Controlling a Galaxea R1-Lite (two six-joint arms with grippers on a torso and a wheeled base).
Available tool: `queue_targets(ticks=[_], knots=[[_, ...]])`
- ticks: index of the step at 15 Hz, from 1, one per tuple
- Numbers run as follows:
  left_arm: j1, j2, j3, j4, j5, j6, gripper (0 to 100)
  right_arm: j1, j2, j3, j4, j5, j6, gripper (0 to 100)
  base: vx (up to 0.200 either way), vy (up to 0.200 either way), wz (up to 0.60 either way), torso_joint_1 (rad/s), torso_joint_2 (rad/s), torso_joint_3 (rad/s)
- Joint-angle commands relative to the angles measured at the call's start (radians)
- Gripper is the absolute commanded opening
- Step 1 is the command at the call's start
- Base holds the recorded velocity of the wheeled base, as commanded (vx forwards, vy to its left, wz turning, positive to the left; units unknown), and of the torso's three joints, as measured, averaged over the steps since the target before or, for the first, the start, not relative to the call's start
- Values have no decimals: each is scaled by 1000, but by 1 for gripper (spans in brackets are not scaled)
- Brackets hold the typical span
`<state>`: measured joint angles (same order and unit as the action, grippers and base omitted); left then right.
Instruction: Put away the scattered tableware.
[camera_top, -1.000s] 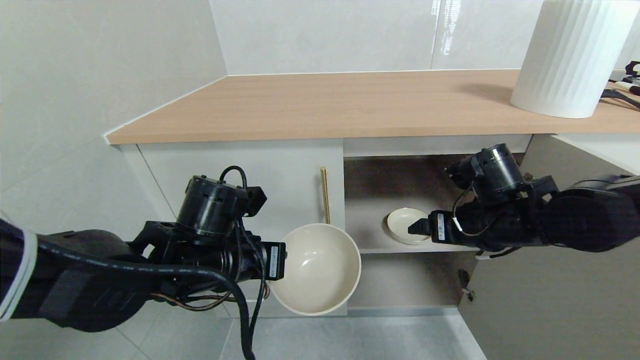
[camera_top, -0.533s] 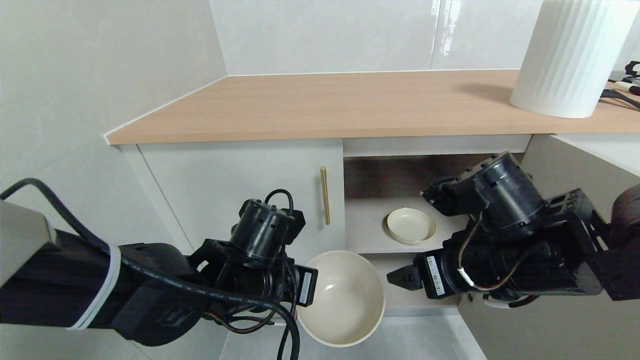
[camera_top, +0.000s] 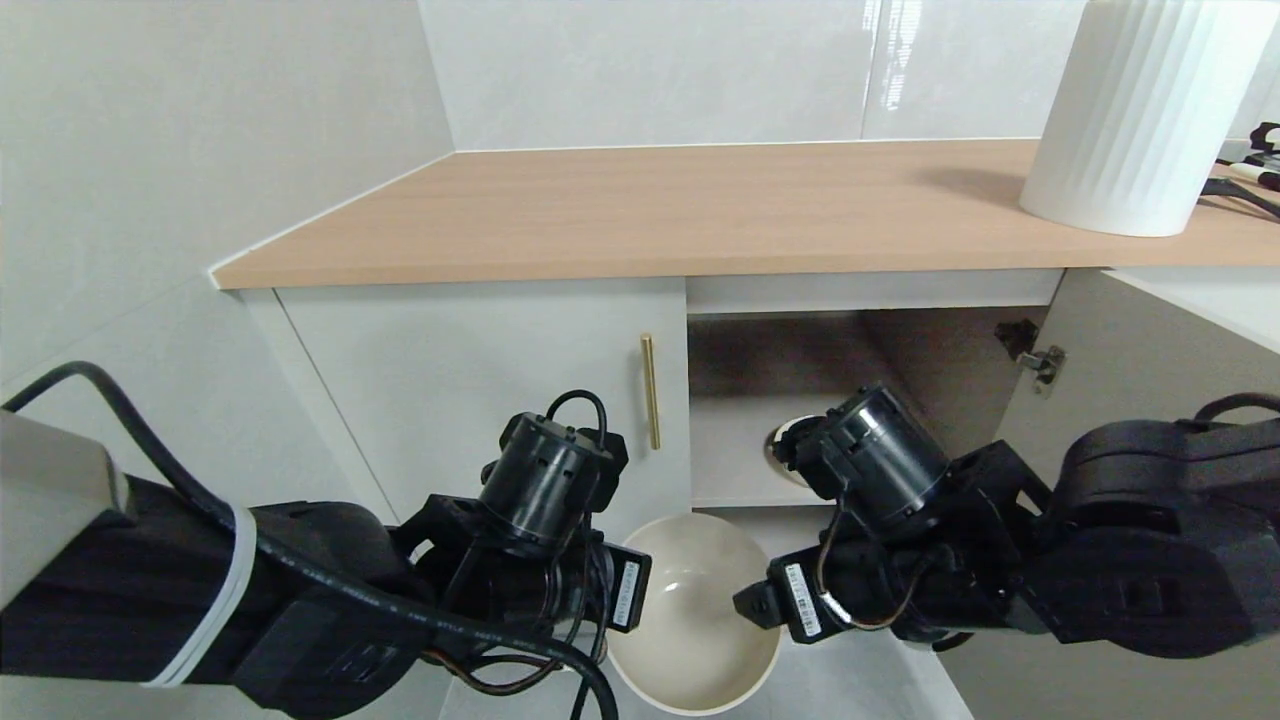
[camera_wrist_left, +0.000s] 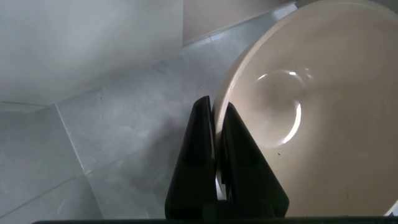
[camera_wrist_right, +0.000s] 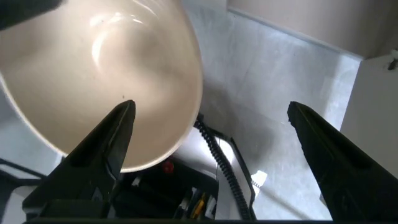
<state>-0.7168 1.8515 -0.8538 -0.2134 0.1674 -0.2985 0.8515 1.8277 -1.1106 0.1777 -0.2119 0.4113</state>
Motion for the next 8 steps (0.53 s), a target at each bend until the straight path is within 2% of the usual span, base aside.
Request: queue_targets(ticks=[1,5,6,8], knots=[[-3,-3,1,0,1,-1,0,1,42,3,-3,-1,0,100,0,0,0,0,0,0],[-9,-11,2,0,1,-2,0,1,71,3,-37,-3,1,100,0,0,0,0,0,0],[-9,-12,2,0,1,-2,0,1,74,5,-40,-4,3,0,0,0,0,0,0,0],[-9,-9,4,0,1,-2,0,1,76,5,-41,-4,3,0,0,0,0,0,0,0]])
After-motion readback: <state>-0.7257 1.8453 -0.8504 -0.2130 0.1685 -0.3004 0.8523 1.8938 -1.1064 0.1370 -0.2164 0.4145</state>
